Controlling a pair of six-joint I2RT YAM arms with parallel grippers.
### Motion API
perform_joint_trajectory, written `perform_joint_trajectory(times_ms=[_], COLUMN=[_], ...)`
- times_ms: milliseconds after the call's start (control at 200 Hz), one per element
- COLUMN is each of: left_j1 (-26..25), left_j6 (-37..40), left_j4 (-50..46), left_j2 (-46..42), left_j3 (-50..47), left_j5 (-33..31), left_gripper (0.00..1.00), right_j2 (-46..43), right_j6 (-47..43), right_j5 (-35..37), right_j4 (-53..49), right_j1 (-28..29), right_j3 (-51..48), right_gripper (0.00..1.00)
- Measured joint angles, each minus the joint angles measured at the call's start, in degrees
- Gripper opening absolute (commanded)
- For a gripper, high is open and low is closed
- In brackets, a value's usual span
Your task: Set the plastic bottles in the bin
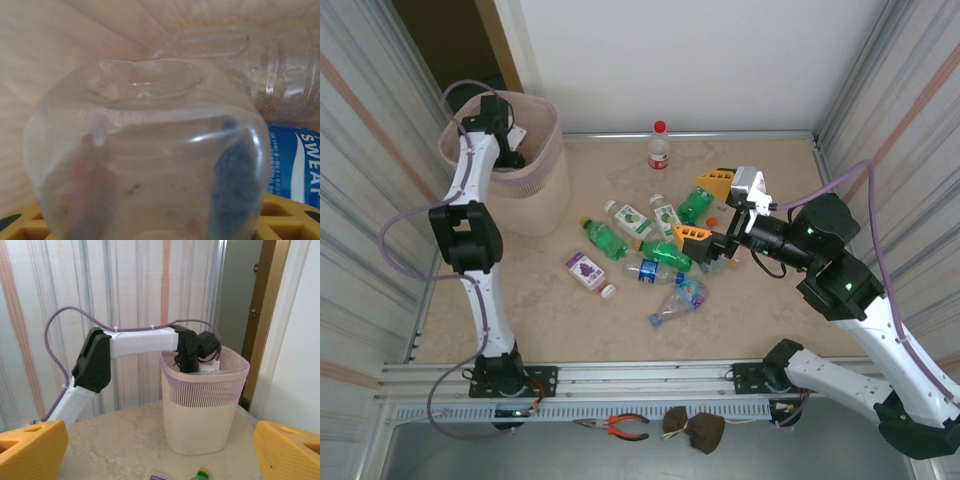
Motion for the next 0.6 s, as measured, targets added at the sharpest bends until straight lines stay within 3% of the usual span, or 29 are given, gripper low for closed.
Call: perform_joint_trajectory(times_ms=[601], left_j1=[0.72], left_j6=[-3.19], left_j4=[-3.65], left_j2=[0.46], left_j3=[2.1], left_j5=[11.72], left_gripper=[0.76], right_j2=[-0.24], right_j6=[0.02], right_j5=[0.24], right_j4=[0.0], right_j1=[0.0], right_j3=[0.0], right_gripper=[0.94])
